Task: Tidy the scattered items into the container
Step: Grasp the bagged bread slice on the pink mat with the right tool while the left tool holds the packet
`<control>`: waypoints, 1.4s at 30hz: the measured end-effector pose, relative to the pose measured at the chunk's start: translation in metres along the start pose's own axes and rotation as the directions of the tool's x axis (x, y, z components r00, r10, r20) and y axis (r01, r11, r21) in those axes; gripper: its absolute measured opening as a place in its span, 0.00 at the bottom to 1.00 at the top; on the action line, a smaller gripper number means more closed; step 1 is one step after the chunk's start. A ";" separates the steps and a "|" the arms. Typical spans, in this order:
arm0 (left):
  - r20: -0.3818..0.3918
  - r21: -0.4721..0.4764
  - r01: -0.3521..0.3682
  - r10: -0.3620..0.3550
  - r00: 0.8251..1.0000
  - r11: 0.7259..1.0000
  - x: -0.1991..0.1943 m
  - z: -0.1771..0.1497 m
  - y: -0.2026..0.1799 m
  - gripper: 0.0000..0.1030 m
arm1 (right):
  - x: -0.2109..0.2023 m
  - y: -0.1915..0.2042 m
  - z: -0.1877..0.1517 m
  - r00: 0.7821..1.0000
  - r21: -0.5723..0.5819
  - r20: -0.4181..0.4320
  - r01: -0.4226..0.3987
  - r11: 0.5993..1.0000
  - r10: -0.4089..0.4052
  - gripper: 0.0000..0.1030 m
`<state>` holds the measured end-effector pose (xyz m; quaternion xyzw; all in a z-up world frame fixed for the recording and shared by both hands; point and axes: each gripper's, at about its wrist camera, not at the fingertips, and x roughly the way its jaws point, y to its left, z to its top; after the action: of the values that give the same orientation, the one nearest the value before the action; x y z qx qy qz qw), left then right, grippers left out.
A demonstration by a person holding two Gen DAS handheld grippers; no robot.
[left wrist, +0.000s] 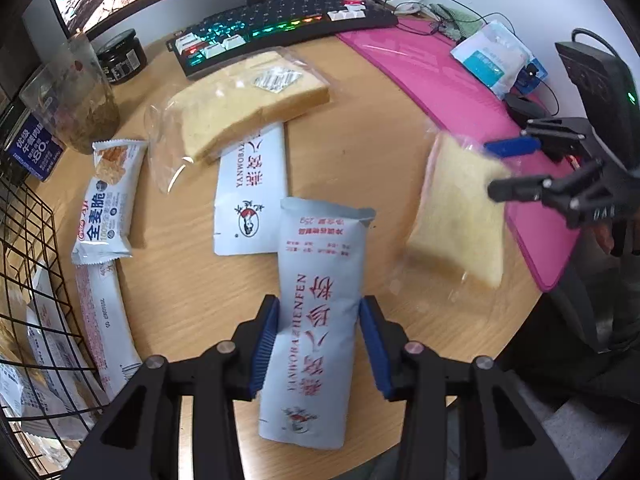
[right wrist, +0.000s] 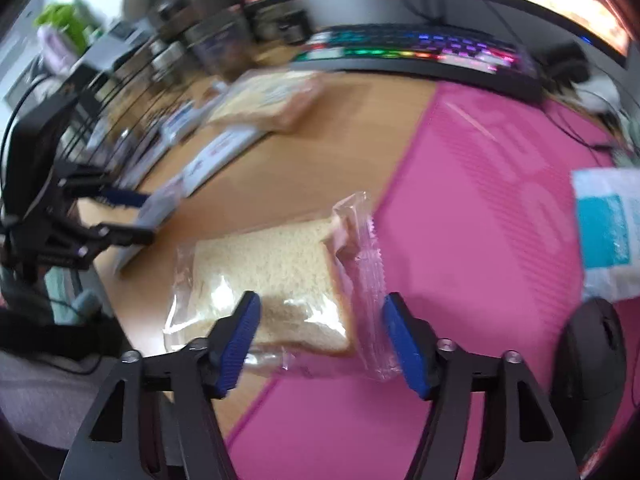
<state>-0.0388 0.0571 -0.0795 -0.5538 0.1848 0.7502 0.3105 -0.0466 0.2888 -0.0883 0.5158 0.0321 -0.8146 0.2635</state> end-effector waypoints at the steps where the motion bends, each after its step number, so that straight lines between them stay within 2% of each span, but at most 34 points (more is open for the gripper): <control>1: 0.000 -0.001 0.004 -0.004 1.000 1.000 0.000 0.000 0.000 0.39 | 0.001 0.007 0.000 1.000 -0.027 -0.001 -0.001 1.000 0.001 0.37; 2: 0.003 -0.004 0.006 -0.006 1.000 1.000 -0.001 -0.001 0.000 0.39 | 0.000 0.015 0.001 1.000 -0.051 0.008 0.017 0.999 -0.017 0.33; 3: 0.006 -0.007 0.007 -0.007 1.000 1.000 -0.002 -0.001 0.001 0.39 | -0.002 0.023 0.002 0.999 -0.072 0.021 0.049 0.996 -0.047 0.23; 4: 0.009 -0.010 0.008 -0.008 1.000 1.000 -0.003 -0.002 0.002 0.39 | -0.004 0.026 0.004 0.998 -0.080 0.028 0.061 0.995 -0.059 0.20; 6: 0.017 -0.021 0.010 -0.010 1.000 1.000 -0.006 -0.004 0.005 0.39 | -0.006 0.034 0.006 0.998 -0.103 0.041 0.058 0.993 -0.054 0.17; 8: 0.021 -0.035 0.008 -0.008 1.000 0.999 -0.008 -0.006 0.008 0.33 | -0.010 0.043 0.008 0.996 -0.130 0.055 0.070 0.989 -0.063 0.16; 11: 0.023 -0.037 0.001 0.000 1.000 0.999 -0.010 -0.010 0.011 0.33 | -0.018 0.053 0.013 0.993 -0.147 0.086 0.091 0.985 -0.079 0.15; 13: 0.020 -0.006 -0.025 0.026 0.999 1.000 -0.010 -0.013 0.007 0.34 | -0.020 0.054 0.018 0.991 -0.156 0.096 0.111 0.981 -0.097 0.15; 14: 0.022 0.005 -0.038 0.037 0.999 0.999 -0.011 -0.014 0.005 0.42 | -0.021 0.052 0.020 0.988 -0.150 0.111 0.119 0.981 -0.103 0.15; 15: 0.020 0.016 -0.047 0.046 0.999 0.999 -0.011 -0.015 0.002 0.44 | -0.022 0.048 0.022 0.985 -0.136 0.131 0.128 0.982 -0.111 0.16; 18: 0.010 0.019 -0.037 0.037 0.999 0.999 -0.010 -0.016 0.000 0.46 | -0.021 0.042 0.028 0.969 -0.117 0.149 0.215 0.970 -0.197 0.37; 19: 0.010 0.012 -0.025 0.025 1.000 1.000 -0.010 -0.015 0.001 0.47 | -0.022 0.041 0.029 0.968 -0.106 0.145 0.222 0.969 -0.205 0.41; 22: 0.026 0.011 -0.020 0.020 0.999 1.000 -0.015 -0.009 0.000 0.49 | -0.025 0.041 0.029 0.982 -0.065 0.121 0.154 0.986 -0.146 0.42; 25: 0.049 0.020 -0.047 0.046 0.998 0.999 -0.017 0.000 -0.002 0.50 | -0.026 0.047 0.022 0.994 -0.070 0.068 0.087 0.994 -0.082 0.43; 29: 0.050 0.058 -0.043 0.040 0.998 0.997 -0.009 0.011 -0.012 0.50 | -0.015 0.061 0.005 0.996 -0.137 -0.054 0.058 0.989 -0.066 0.43; 31: 0.035 0.087 -0.032 0.029 0.999 0.996 -0.002 0.013 -0.020 0.50 | -0.008 0.065 -0.002 0.994 -0.149 -0.090 0.050 0.988 -0.064 0.43; 35: 0.029 0.117 -0.010 0.006 1.000 0.993 0.004 0.014 -0.034 0.50 | 0.005 0.057 0.002 0.994 -0.142 -0.083 0.060 0.988 -0.073 0.43; 40: 0.003 0.116 0.082 -0.083 0.997 0.990 0.009 0.016 -0.043 0.50 | 0.009 0.048 0.021 0.998 -0.151 -0.016 0.064 0.986 -0.067 0.43; 42: 0.002 0.111 0.091 -0.092 0.996 0.990 0.010 0.016 -0.044 0.50 | 0.012 0.042 0.029 0.998 -0.139 0.000 0.068 0.988 -0.068 0.43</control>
<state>-0.0230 0.1023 -0.0810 -0.5409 0.1995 0.7257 0.3755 -0.0548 0.2386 -0.0758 0.4968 0.1068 -0.8176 0.2706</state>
